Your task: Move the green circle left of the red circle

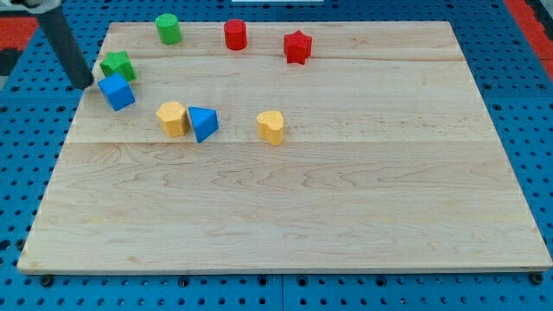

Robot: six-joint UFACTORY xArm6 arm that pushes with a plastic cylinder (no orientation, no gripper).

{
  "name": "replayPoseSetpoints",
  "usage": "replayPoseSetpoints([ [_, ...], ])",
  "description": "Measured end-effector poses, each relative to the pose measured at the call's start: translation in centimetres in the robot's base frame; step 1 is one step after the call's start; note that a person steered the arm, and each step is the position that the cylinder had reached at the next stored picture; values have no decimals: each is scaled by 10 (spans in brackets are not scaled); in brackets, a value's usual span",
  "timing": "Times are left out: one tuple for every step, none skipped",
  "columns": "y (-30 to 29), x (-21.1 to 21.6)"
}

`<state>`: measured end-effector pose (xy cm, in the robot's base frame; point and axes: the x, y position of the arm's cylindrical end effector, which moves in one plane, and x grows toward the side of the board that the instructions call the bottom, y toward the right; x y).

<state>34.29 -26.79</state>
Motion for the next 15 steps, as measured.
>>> replayPoseSetpoints([
  [32, 13],
  [23, 27],
  [-35, 23],
  [-34, -33],
  [-1, -59],
  [13, -56],
  [-15, -103],
  [0, -151],
  [20, -151],
  [72, -152],
  [100, -148],
  [106, -139],
  [103, -134],
  [118, -95],
  [171, -70],
])
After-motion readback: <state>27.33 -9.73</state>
